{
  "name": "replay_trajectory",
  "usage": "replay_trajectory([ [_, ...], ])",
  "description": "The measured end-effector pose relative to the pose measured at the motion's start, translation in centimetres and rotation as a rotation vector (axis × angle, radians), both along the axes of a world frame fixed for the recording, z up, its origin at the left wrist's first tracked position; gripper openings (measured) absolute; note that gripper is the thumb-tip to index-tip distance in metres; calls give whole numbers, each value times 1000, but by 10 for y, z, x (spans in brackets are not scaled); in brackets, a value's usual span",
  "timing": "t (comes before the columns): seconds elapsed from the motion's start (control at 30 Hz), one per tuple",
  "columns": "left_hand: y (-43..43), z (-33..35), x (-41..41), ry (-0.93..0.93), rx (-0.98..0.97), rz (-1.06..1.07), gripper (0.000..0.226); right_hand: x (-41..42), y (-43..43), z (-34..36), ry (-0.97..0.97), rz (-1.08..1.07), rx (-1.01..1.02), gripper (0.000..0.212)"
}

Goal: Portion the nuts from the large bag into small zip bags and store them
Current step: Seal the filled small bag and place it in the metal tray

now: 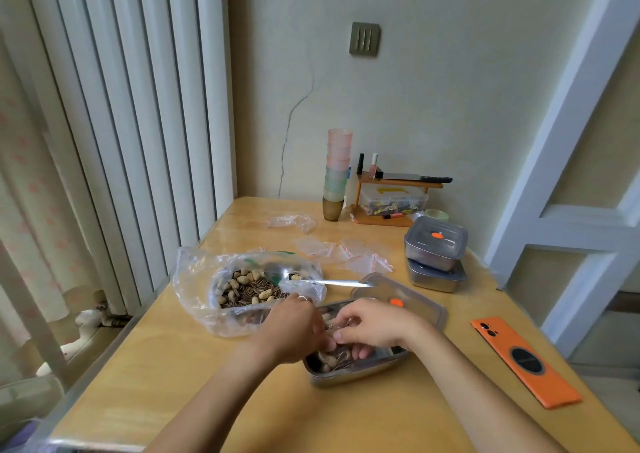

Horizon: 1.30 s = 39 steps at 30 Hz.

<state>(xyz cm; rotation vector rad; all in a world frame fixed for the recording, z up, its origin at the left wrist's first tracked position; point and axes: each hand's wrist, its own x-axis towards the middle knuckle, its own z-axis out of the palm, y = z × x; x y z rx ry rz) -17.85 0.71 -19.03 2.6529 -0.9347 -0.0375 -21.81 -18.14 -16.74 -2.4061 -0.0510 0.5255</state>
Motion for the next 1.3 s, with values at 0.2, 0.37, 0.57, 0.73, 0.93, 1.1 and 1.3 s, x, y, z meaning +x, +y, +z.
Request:
replay_trajectory([
  [0.2,7,-11,-7,26,-127,74,34,0,0,0,-65,-24,42,9],
  [0.37,12,-7,-6,122,-82,-48,47,4,1,11,-177,74,-103,11],
  [0.57,30,12,5,225,51,-180,29,8,24,10,-320,217,-295,13],
  [0.73,35,13,6,291,14,-146,20,10,29,5,-215,309,-352,11],
  [0.93,25,3,7,179,-22,-88,21,10,35,1,-231,238,-352,5],
  [1.1,20,-3,6,130,30,-48,23,8,37,-7,-267,211,-397,14],
  [1.3,18,-6,10,152,-7,-51,27,11,35,2,-154,254,-372,8],
])
